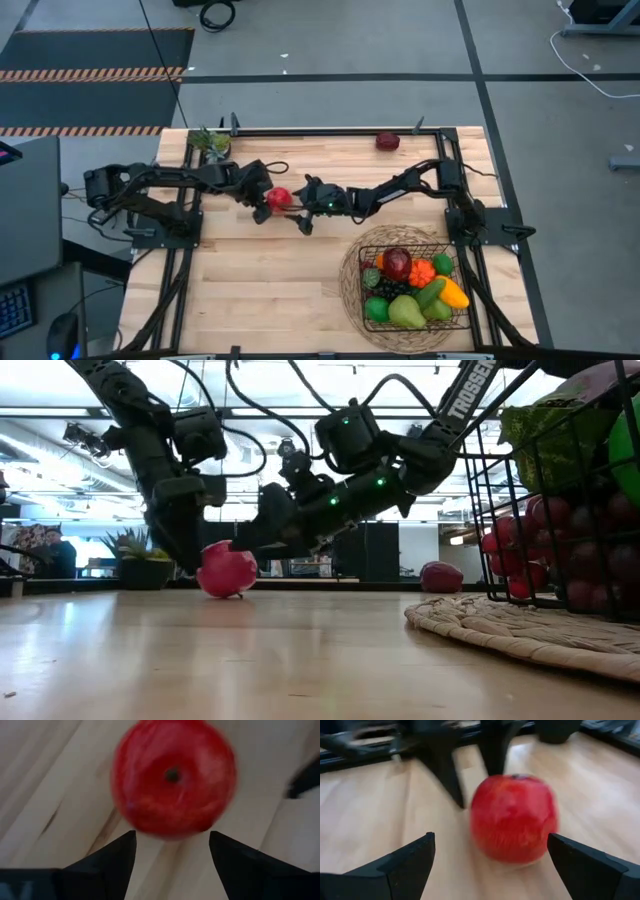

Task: Build produce basket
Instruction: Put the red apple into the black wire basket

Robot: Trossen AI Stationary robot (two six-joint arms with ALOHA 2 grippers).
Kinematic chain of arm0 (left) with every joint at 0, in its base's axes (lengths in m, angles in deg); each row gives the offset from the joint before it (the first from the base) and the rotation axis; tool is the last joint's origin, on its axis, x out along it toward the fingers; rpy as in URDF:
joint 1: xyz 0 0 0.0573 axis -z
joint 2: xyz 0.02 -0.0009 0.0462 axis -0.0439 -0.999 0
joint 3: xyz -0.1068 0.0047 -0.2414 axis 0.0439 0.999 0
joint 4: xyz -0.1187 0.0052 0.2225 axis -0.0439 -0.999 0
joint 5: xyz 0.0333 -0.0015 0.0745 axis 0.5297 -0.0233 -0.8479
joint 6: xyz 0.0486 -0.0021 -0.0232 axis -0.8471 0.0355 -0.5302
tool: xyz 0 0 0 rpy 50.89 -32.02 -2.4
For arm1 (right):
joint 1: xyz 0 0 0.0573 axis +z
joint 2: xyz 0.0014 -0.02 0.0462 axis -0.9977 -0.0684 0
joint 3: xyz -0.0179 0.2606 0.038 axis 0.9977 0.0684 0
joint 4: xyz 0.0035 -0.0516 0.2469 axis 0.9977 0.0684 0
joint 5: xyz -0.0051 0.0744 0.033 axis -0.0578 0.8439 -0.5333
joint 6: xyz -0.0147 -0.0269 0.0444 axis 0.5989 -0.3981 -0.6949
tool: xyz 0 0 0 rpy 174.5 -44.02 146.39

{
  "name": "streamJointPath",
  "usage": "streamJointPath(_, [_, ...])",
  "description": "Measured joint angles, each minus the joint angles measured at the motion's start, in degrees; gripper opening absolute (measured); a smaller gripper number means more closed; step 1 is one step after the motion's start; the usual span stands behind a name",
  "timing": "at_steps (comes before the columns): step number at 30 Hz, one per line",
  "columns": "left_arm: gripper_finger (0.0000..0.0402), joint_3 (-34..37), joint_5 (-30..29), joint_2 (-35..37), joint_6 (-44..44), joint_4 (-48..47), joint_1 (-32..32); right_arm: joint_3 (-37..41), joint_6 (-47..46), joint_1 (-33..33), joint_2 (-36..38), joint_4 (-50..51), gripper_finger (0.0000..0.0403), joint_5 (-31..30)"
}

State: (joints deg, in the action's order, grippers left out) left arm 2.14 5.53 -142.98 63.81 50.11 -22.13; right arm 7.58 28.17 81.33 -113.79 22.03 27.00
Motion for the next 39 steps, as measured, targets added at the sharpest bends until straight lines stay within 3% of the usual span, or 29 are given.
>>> streamJointPath(4, [0.0255, 0.0, 0.02, 0.0, 0.26, 3.81, 1.78, -0.06, 0.53, -1.58, 0.07, -0.2, 0.0387, -1.61])
streamJointPath(10, [0.0254, 0.0, 0.08, 0.0, 0.4, 7.34, 4.09, -0.34, -1.59, -3.38, -0.81, -0.62, 0.0387, 2.91])
streamJointPath(19, [0.0253, 0.04, 0.36, 0.0, -0.24, 14.24, 5.79, -1.46, -1.43, -3.88, -0.74, 0.25, 0.0386, 2.56])
streamJointPath(33, [0.0239, 0.0, -2.41, 0.06, -1.4, 17.19, 6.22, -1.74, -1.59, -4.66, -0.35, 5.78, 0.0322, 1.66])
streamJointPath(39, [0.0222, -1.67, -3.86, 1.68, -1.56, 20.49, 4.41, -1.34, 1.56, -5.47, 2.07, 8.59, 0.0319, 1.42])
